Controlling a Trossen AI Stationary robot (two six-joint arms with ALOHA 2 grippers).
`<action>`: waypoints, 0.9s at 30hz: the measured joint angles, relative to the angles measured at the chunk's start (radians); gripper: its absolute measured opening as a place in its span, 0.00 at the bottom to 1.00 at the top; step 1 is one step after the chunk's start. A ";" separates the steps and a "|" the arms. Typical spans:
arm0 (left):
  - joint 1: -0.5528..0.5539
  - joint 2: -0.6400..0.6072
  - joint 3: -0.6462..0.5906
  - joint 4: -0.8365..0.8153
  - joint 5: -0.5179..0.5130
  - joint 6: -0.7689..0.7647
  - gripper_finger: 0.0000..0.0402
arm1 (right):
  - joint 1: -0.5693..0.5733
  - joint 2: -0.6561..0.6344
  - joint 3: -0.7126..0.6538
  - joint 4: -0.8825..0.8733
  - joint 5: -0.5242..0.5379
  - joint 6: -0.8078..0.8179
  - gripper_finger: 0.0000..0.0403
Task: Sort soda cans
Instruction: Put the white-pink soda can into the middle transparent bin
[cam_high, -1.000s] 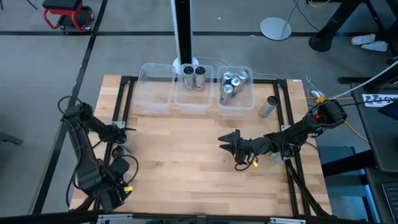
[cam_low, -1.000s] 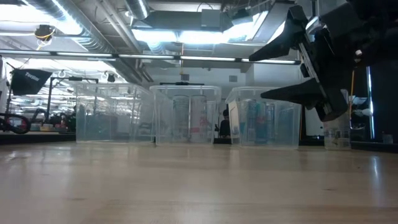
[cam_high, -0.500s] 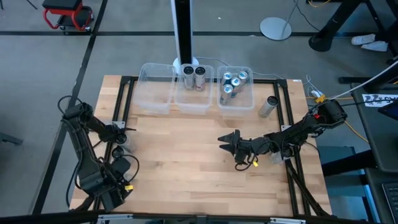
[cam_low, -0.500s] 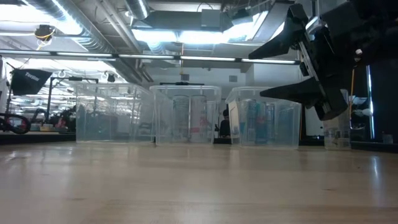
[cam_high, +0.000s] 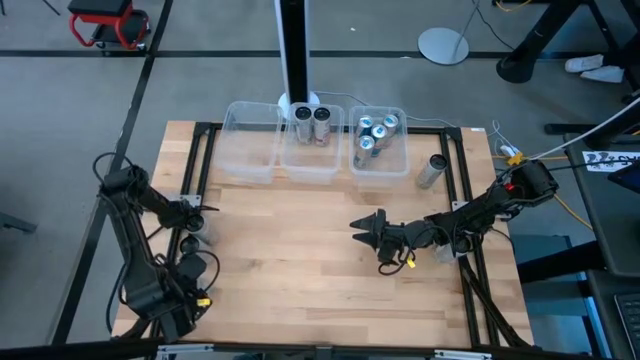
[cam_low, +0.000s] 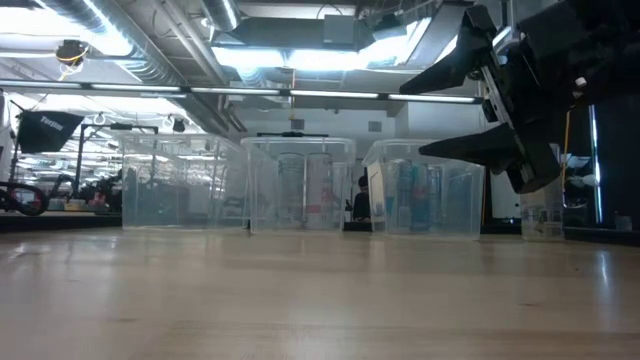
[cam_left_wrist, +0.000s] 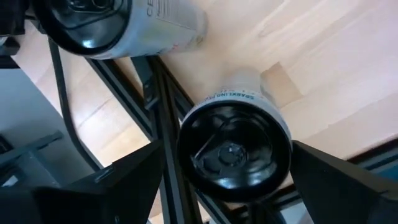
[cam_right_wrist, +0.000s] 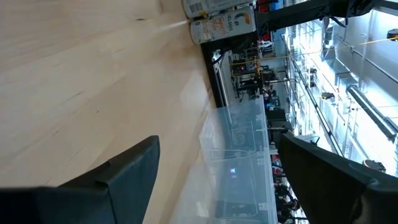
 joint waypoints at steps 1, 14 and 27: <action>0.000 0.000 -0.011 0.011 0.000 0.006 0.81 | 0.000 0.000 0.000 0.000 0.000 0.000 0.81; 0.008 -0.033 -0.140 0.199 -0.010 0.052 0.79 | 0.000 0.000 0.001 0.008 0.000 0.000 0.81; 0.136 -0.034 -0.140 0.239 0.018 0.313 0.61 | 0.000 0.000 0.001 0.008 0.000 0.000 0.81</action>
